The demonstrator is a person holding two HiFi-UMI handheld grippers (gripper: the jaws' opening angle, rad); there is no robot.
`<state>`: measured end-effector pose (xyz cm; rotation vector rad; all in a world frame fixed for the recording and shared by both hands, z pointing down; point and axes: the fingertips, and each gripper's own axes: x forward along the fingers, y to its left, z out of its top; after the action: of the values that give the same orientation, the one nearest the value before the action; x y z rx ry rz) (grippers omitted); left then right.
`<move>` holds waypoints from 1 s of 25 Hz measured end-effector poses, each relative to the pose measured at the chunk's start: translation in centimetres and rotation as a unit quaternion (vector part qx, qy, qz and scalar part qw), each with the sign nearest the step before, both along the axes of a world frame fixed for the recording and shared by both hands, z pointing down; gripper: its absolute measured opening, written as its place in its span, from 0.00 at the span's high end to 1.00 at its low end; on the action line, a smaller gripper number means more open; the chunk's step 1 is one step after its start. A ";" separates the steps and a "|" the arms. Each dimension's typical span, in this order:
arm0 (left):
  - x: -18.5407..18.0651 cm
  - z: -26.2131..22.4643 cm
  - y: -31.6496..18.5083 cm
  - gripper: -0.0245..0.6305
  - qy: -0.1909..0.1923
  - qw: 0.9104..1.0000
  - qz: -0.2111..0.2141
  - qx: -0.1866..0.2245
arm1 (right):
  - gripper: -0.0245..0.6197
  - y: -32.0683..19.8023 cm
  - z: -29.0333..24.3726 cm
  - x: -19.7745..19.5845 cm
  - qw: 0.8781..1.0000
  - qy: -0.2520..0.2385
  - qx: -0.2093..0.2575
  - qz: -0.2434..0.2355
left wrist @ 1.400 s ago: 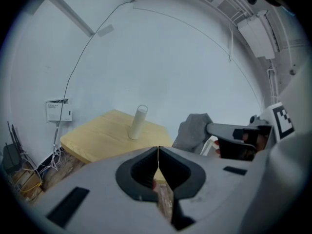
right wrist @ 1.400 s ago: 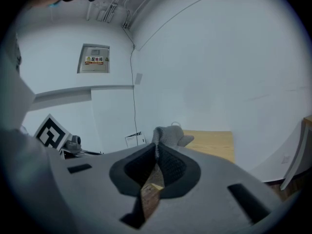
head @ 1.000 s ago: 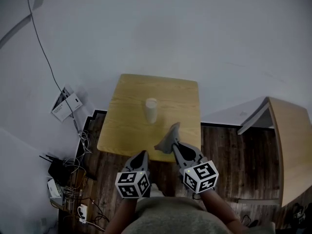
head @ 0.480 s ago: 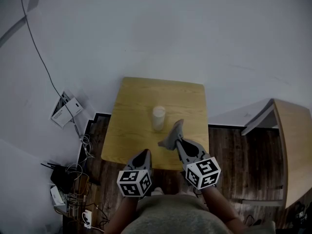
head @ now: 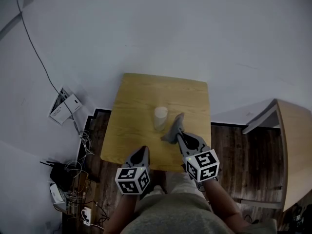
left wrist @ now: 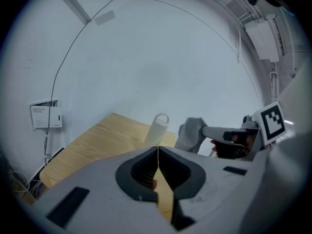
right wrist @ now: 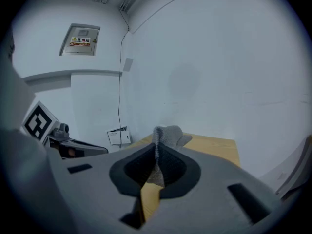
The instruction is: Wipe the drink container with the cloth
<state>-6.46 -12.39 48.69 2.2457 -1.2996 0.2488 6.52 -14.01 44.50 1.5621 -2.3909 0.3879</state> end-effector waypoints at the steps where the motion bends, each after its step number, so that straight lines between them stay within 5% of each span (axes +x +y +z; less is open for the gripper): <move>1: 0.0 0.2 -0.3 0.96 -0.001 1.000 -0.004 -0.001 | 0.95 -0.5 0.2 0.2 1.000 0.003 -0.002 -0.004; 25: 1.4 2.7 -5.8 0.96 -0.009 0.998 -0.063 -0.029 | 0.95 -11.3 3.6 1.1 0.996 0.046 -0.027 -0.078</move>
<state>-5.06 -18.24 51.36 2.1089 -1.4193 0.2570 7.60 -25.26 48.11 1.3307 -2.3907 0.3382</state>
